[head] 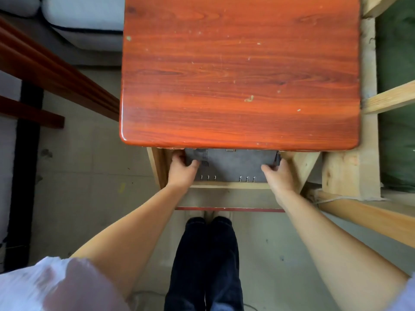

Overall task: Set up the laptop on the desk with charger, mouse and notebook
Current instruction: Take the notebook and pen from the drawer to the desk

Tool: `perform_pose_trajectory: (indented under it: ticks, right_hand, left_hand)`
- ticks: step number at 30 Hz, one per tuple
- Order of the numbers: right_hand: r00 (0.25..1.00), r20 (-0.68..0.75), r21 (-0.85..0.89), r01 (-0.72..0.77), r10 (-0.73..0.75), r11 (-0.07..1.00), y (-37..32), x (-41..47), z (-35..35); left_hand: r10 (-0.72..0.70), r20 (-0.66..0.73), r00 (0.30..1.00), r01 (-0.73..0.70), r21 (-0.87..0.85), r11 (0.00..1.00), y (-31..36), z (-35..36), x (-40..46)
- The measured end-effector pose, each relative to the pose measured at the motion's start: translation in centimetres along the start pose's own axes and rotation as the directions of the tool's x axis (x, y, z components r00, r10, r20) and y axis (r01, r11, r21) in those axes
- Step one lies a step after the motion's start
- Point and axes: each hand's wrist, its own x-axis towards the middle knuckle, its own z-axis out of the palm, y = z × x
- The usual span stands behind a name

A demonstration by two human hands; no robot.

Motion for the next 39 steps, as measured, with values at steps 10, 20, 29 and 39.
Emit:
perform_pose_trajectory:
  ticks: [10,20,29,39]
  right_hand:
    - [0.985,0.148,0.119,0.076,-0.093,0.990,0.2,-3.4,-4.6]
    - [0.944,0.197,0.241,-0.309,0.265,0.920,8.9,-11.0,-5.8]
    - [0.784,0.386,0.640,-0.608,0.487,0.471,5.0,-7.1,-1.2]
    - [0.825,0.396,0.767,-0.538,0.403,0.349,0.1,-9.5,-2.7]
  left_hand:
    - [-0.097,0.427,0.899,0.264,-0.351,0.898,1.5,-3.7,-5.2]
    - [0.000,0.714,0.701,0.005,-0.005,1.000,-0.9,-7.4,-12.3]
    - [-0.111,0.734,0.670,-0.664,0.658,0.355,-5.1,-2.7,-11.3]
    - [-0.090,0.666,0.741,-0.609,0.722,0.328,-2.9,0.9,-12.7]
